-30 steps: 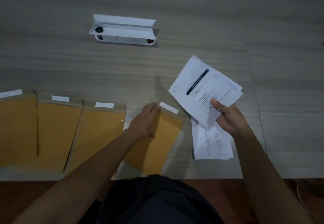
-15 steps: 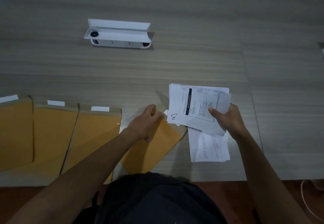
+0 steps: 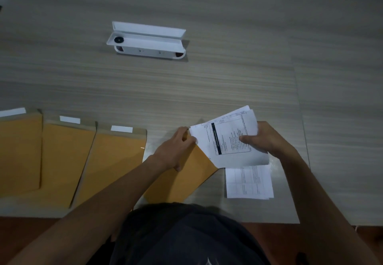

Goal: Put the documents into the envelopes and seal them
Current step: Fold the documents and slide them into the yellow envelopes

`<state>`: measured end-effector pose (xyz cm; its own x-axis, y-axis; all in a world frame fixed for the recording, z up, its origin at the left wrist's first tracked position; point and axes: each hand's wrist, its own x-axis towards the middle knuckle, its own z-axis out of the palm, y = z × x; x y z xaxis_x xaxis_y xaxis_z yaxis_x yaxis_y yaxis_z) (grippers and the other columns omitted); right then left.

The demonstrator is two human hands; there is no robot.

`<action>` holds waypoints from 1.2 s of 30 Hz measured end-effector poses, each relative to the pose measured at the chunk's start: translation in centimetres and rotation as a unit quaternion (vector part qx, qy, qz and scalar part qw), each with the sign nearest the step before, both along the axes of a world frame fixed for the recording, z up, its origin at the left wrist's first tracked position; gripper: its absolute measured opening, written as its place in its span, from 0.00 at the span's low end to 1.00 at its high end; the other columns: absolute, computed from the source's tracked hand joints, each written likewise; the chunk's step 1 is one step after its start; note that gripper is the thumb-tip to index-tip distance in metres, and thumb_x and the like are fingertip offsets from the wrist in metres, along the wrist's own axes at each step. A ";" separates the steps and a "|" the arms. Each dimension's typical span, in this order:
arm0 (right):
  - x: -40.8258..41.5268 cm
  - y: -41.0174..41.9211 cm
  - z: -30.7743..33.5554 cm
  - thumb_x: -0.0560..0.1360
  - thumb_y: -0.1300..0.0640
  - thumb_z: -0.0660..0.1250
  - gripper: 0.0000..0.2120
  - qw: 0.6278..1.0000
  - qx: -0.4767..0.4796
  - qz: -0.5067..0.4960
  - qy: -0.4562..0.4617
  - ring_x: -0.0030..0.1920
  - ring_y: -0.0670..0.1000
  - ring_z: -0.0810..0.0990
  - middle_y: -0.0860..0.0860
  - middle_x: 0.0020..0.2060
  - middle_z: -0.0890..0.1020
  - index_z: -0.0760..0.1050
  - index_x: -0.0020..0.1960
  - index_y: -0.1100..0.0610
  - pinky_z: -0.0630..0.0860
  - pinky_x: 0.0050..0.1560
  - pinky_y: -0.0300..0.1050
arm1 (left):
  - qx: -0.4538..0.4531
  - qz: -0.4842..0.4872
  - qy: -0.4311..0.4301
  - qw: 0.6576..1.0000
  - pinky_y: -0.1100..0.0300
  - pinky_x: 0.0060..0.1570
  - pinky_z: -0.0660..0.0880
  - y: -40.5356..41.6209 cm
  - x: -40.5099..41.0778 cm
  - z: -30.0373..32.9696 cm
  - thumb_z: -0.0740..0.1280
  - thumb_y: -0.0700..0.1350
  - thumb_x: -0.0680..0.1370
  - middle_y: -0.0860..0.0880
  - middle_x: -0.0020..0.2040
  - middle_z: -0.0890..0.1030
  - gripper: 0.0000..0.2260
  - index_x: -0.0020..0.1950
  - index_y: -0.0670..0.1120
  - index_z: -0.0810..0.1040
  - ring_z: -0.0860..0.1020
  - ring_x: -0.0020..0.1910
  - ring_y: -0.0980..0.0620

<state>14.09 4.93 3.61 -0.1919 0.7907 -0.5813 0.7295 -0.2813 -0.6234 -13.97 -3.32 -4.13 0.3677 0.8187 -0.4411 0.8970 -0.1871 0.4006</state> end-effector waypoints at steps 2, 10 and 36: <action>0.0 0.7 0.2 0.72 0.63 0.72 0.10 1.000 -0.022 0.008 0.010 0.43 0.45 0.84 0.48 0.45 0.85 0.81 0.52 0.52 0.76 0.39 0.38 | 0.002 -0.001 -0.004 1.000 0.52 0.42 0.81 0.0 0.0 0.0 0.83 0.37 0.56 0.46 0.76 0.50 0.49 0.70 0.53 0.62 0.68 0.66 0.43; -0.9 2.2 0.2 0.72 0.64 0.72 0.11 0.996 -0.068 0.052 0.000 0.44 0.45 0.84 0.47 0.45 0.85 0.82 0.53 0.54 0.75 0.39 0.37 | 0.010 -0.016 0.001 1.000 0.53 0.45 0.80 0.1 0.1 0.1 0.83 0.38 0.58 0.43 0.76 0.49 0.48 0.71 0.53 0.62 0.55 0.74 0.43; 0.6 2.4 0.3 0.71 0.63 0.73 0.11 0.998 -0.052 0.044 -0.007 0.46 0.50 0.84 0.48 0.46 0.86 0.82 0.52 0.54 0.79 0.51 0.47 | 0.079 -0.113 0.049 0.989 0.47 0.69 0.65 1.0 0.9 0.4 0.82 0.54 0.60 0.43 0.76 0.57 0.44 0.70 0.51 0.64 0.55 0.75 0.44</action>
